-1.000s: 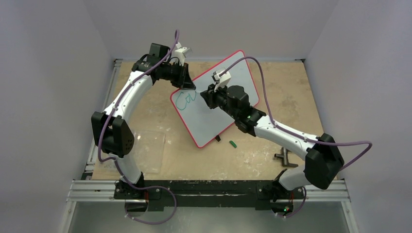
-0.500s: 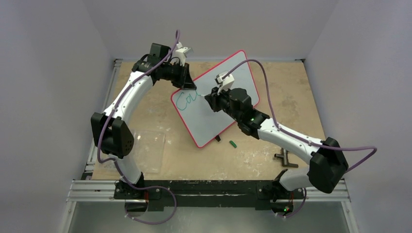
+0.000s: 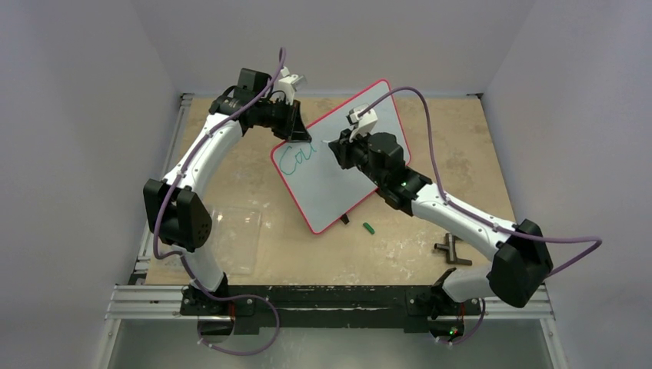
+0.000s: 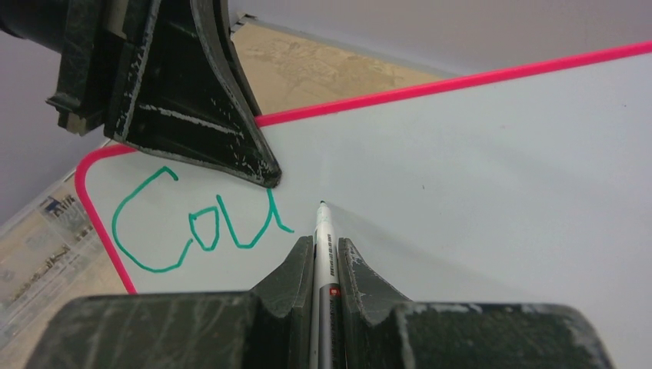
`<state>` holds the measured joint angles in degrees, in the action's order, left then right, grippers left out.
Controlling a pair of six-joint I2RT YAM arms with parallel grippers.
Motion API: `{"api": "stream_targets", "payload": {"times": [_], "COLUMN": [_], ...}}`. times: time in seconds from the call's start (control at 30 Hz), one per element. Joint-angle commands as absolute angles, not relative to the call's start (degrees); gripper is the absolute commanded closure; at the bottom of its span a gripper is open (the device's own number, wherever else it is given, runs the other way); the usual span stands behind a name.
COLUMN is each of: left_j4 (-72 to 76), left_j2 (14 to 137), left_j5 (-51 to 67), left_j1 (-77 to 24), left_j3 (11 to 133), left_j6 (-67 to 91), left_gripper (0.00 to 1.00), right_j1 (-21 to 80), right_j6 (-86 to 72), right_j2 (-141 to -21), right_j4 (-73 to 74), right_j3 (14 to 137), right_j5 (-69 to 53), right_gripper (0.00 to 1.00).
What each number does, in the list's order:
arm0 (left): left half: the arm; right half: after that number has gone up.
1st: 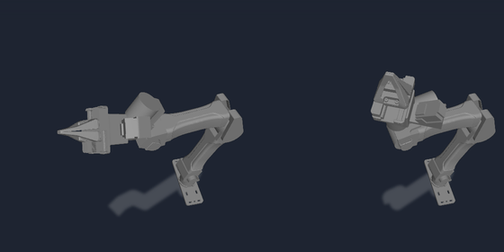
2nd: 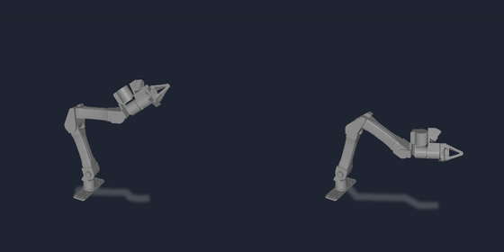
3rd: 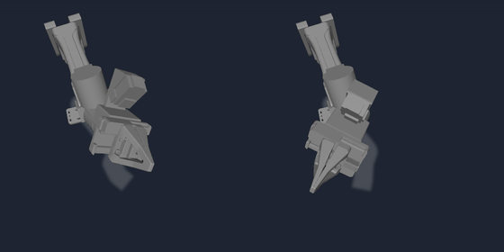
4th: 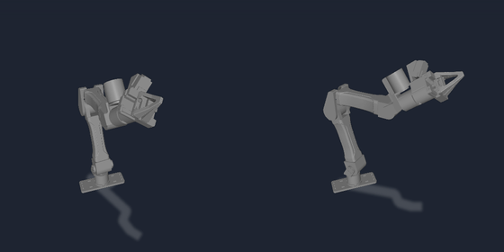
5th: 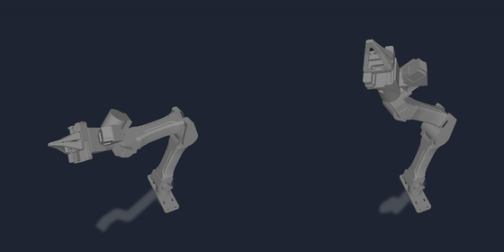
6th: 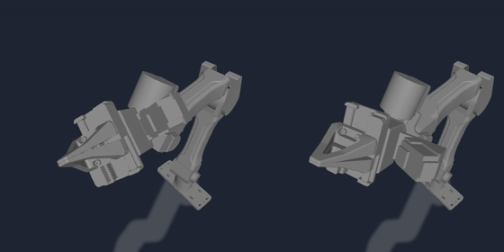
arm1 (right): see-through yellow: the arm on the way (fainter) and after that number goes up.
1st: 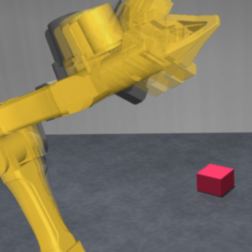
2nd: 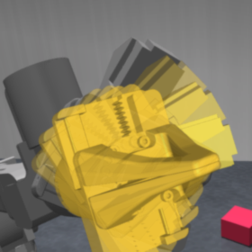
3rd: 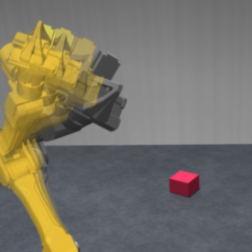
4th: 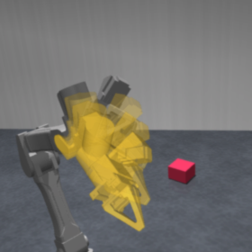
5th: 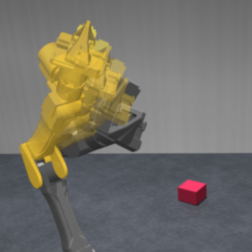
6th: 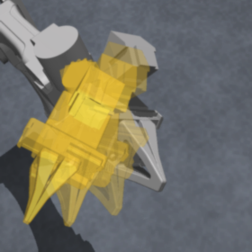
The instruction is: Write a sentence on the whiteboard
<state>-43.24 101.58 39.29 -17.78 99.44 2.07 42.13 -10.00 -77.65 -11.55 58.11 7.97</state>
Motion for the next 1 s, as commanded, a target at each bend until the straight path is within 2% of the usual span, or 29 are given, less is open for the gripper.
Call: {"api": "stream_targets", "payload": {"times": [0.0, 0.5, 0.97], "left_j4": [-45.2, -45.2, -45.4], "left_j2": [100.6, 100.4, 99.8], "left_j5": [29.1, 28.9, 29.4], "left_j1": [-18.2, -18.2, -18.1], "left_j3": [98.2, 98.3, 98.6], "left_j6": [-4.7, -4.8, -4.6], "left_gripper": [1.0, 1.0, 1.0], "right_j1": [41.9, 41.9, 41.7], "right_j6": [-9.5, -9.8, -11.4], "right_j2": [-78.6, -81.4, -79.0], "right_j4": [-13.5, -15.5, -15.6], "right_j3": [63.0, 63.7, 56.6], "right_j5": [7.1, 5.2, 5.2], "right_gripper": [1.0, 1.0, 1.0]}}
